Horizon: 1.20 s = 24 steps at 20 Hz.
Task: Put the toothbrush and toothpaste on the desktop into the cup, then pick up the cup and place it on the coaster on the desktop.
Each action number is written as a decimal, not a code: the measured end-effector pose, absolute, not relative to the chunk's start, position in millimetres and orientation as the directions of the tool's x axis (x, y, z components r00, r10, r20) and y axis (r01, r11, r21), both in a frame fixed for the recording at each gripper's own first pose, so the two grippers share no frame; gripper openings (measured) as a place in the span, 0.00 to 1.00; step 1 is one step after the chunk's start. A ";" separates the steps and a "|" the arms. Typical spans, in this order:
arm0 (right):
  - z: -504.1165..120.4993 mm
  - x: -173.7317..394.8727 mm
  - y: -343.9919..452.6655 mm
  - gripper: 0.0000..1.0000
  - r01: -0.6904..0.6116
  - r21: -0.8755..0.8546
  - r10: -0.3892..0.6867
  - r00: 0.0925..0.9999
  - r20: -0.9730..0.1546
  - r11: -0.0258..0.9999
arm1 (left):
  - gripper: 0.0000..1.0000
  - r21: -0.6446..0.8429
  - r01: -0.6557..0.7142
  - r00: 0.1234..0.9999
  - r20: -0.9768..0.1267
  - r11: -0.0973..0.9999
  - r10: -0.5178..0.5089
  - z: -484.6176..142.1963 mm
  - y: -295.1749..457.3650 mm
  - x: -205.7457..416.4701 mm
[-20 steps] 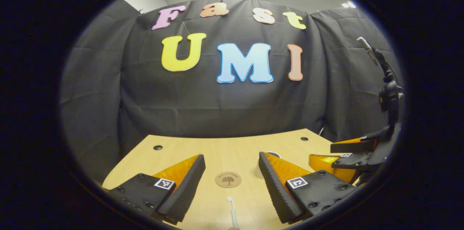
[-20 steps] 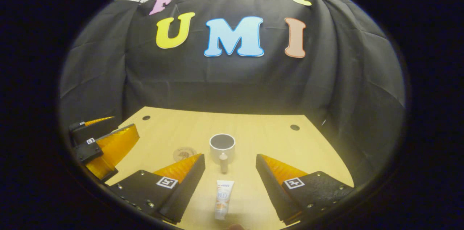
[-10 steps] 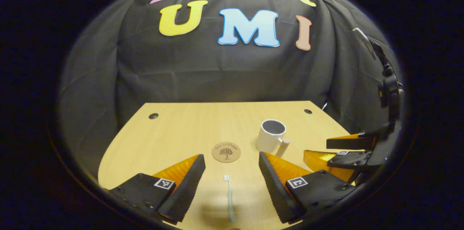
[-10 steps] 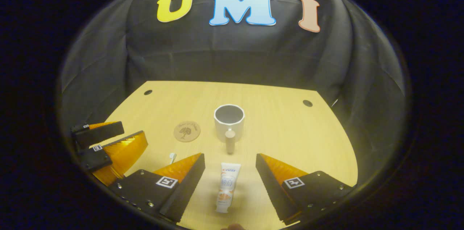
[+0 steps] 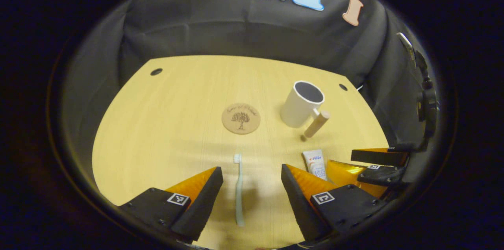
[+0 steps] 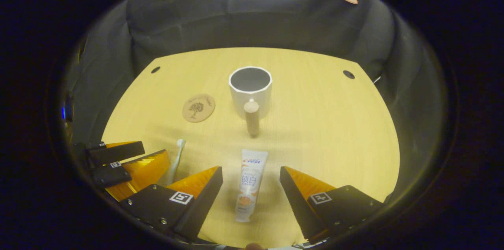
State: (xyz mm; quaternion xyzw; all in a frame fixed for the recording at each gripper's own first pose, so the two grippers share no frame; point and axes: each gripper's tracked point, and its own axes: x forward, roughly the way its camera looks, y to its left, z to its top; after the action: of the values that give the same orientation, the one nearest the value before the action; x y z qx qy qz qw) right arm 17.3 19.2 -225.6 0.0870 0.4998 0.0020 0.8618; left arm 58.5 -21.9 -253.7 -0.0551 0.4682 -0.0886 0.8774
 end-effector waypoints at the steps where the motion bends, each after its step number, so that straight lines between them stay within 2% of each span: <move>1: -230.3 17.6 18.3 0.92 0.087 0.153 0.093 0.480 -0.872 0.984 | 0.97 -0.179 0.097 0.500 -0.842 0.979 -0.203 -262.9 -22.1 53.0; 2: -234.2 17.9 18.9 0.92 0.089 0.160 0.102 0.463 -0.881 0.983 | 0.95 -0.179 0.086 0.468 -0.861 0.980 -0.199 -271.1 -21.9 50.5; 3: -238.1 17.4 21.2 0.92 0.095 0.171 0.112 0.446 -0.888 0.981 | 0.98 -0.190 0.076 0.434 -0.878 0.979 -0.204 -277.7 -23.3 47.2; 6: -248.1 16.6 28.1 0.92 0.112 0.211 0.150 0.401 -0.904 0.971 | 0.99 -0.194 0.048 0.338 -0.920 0.980 -0.198 -295.7 -22.1 36.3; 12: -265.4 15.9 32.3 0.92 0.119 0.222 0.171 0.337 -0.926 0.968 | 1.00 -0.158 0.047 0.215 -0.963 0.986 -0.164 -316.4 -12.0 30.5; 16: -275.1 15.7 33.7 0.92 0.126 0.222 0.176 0.300 -0.937 0.967 | 0.98 -0.177 0.029 0.092 -0.980 0.984 -0.179 -331.3 -10.4 14.6; 20: -285.9 14.2 38.8 0.93 0.126 0.228 0.190 0.261 -0.946 0.966 | 1.00 -0.149 0.054 0.068 -0.986 0.987 -0.153 -337.9 -9.1 13.0; 24: -295.8 10.3 41.7 0.93 0.110 0.208 0.178 0.237 -0.955 0.972 | 0.90 -0.088 0.106 0.066 -0.993 0.990 -0.095 -340.8 -4.9 12.8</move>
State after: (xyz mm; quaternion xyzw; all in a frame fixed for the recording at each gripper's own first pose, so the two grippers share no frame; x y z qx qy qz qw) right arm 10.3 41.7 -295.8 0.1164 0.6173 0.0220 0.7778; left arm 12.8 -4.9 -340.8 0.0039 0.6800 -0.0689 0.7299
